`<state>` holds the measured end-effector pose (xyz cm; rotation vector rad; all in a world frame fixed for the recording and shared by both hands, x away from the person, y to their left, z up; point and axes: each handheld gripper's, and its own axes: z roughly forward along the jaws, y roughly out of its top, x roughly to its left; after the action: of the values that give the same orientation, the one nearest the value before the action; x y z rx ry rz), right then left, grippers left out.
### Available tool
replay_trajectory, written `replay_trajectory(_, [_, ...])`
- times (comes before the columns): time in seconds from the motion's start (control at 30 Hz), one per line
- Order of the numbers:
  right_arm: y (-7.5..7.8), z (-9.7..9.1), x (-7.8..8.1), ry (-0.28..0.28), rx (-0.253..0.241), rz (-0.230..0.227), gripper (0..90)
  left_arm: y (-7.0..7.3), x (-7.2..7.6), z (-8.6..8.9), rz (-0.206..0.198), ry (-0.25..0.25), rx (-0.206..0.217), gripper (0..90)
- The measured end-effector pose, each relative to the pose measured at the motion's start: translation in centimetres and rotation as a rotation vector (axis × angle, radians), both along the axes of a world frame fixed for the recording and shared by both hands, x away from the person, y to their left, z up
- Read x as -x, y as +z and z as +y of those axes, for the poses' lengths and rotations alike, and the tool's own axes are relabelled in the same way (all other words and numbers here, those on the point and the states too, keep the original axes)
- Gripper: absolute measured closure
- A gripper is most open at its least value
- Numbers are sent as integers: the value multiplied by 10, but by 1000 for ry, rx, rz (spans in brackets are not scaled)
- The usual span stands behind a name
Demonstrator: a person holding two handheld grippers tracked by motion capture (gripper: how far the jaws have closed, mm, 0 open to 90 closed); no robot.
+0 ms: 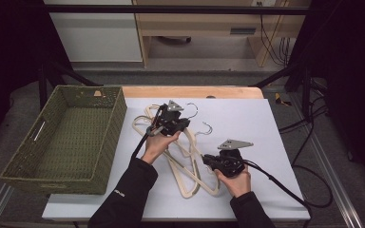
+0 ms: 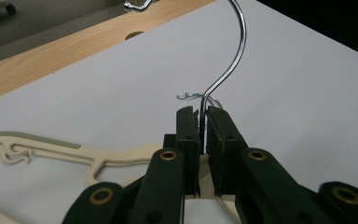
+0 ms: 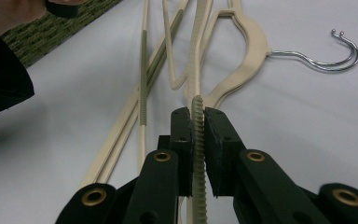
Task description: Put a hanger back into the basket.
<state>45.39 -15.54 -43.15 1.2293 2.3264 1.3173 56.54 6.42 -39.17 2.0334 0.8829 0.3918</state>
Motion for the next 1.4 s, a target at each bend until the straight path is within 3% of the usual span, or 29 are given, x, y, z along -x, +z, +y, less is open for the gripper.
replay_trajectory(0.23, [5,-1,3,27,-55,-4,773,4,19,7,-18,0,18,834])
replay_trajectory(0.33, [10,-1,3,49,-83,-9,687,6,25,11,-29,-10,12,835])
replay_trajectory(0.47, [20,5,1,54,-109,-54,553,11,33,16,-49,-9,30,841])
replay_trajectory(0.5, [22,6,0,57,-118,-59,539,13,36,16,-60,-4,31,886])
replay_trajectory(0.6, [27,15,-8,66,-123,-62,528,15,41,17,-65,-25,24,887])
replay_trajectory(0.77, [32,35,-19,75,-85,-43,606,16,48,17,-70,-30,40,887])
replay_trajectory(1.07, [28,48,-30,83,-97,22,857,21,64,20,-93,-52,45,886])
replay_trajectory(1.2, [29,48,-29,95,-99,26,867,23,65,23,-89,-67,59,866])
replay_trajectory(1.3, [30,47,-27,103,-90,26,869,29,70,30,-99,-86,61,736])
replay_trajectory(1.4, [34,45,-24,131,-92,20,870,38,77,40,-112,-94,40,528])
